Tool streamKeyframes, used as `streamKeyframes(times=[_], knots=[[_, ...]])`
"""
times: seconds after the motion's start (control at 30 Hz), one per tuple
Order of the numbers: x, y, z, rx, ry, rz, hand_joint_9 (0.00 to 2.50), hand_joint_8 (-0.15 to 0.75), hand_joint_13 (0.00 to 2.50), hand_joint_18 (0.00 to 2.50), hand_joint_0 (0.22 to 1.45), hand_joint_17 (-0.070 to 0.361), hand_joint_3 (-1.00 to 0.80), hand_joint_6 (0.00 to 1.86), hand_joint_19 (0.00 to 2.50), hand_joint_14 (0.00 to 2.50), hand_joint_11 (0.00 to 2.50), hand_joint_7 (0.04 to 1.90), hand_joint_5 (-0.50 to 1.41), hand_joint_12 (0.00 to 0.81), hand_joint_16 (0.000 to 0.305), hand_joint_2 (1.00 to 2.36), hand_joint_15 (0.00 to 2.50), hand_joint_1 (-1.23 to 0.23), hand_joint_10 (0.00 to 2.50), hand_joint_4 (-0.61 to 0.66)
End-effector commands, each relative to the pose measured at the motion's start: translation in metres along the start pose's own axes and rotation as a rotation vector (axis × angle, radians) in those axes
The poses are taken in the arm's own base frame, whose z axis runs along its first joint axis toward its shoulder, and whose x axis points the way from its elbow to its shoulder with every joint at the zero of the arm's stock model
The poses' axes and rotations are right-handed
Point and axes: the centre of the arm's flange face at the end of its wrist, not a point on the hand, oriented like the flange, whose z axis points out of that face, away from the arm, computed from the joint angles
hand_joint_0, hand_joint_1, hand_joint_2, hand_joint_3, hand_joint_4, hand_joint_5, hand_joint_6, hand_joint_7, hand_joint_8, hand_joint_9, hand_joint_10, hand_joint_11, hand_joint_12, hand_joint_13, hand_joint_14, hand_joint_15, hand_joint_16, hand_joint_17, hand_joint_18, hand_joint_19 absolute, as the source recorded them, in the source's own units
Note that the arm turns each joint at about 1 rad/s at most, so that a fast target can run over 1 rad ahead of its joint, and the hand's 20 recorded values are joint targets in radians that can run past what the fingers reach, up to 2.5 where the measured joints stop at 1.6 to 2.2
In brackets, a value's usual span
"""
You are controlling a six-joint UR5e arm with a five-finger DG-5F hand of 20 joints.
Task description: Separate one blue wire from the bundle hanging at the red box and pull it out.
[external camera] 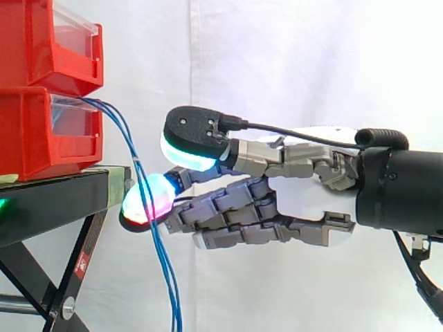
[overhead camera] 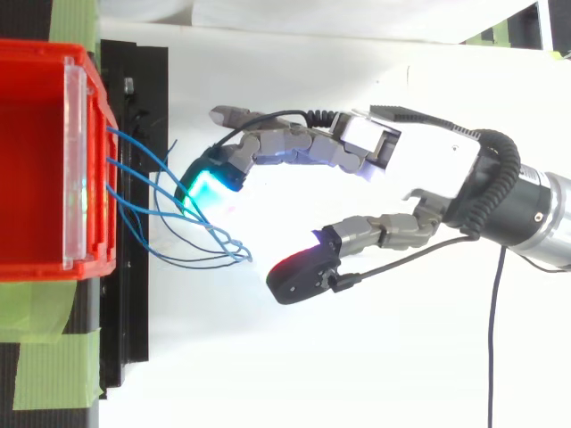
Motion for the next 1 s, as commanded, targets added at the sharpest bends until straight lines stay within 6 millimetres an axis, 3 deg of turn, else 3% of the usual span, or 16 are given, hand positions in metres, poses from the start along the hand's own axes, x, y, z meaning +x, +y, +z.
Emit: streamKeyframes(times=[0.0, 0.23, 0.97], knots=[[0.002, 0.001, 0.005, -0.017, -0.01, -0.017, 0.43, 0.283, 0.1, 0.0, 0.54, 0.119, -0.49, 0.5, 0.25, 0.0, 0.27, 0.98, -0.17, 0.327, 0.053, 1.0, 0.13, -0.6, 0.01, 0.28], [0.022, -0.024, 0.024, -0.03, 0.012, 0.032, 0.45, 0.281, 0.12, 0.0, 0.55, 0.118, -0.49, 0.5, 0.27, 0.0, 0.28, 1.0, -0.17, 0.328, 0.052, 1.0, 0.13, -0.62, 0.01, 0.28], [0.023, -0.015, 0.031, -0.078, 0.131, 0.135, 0.5, 0.292, 0.18, 0.05, 0.56, 0.117, -0.47, 0.5, 0.29, 0.0, 0.29, 0.99, -0.16, 0.333, 0.052, 1.0, 0.14, -0.61, 0.01, 0.29]])
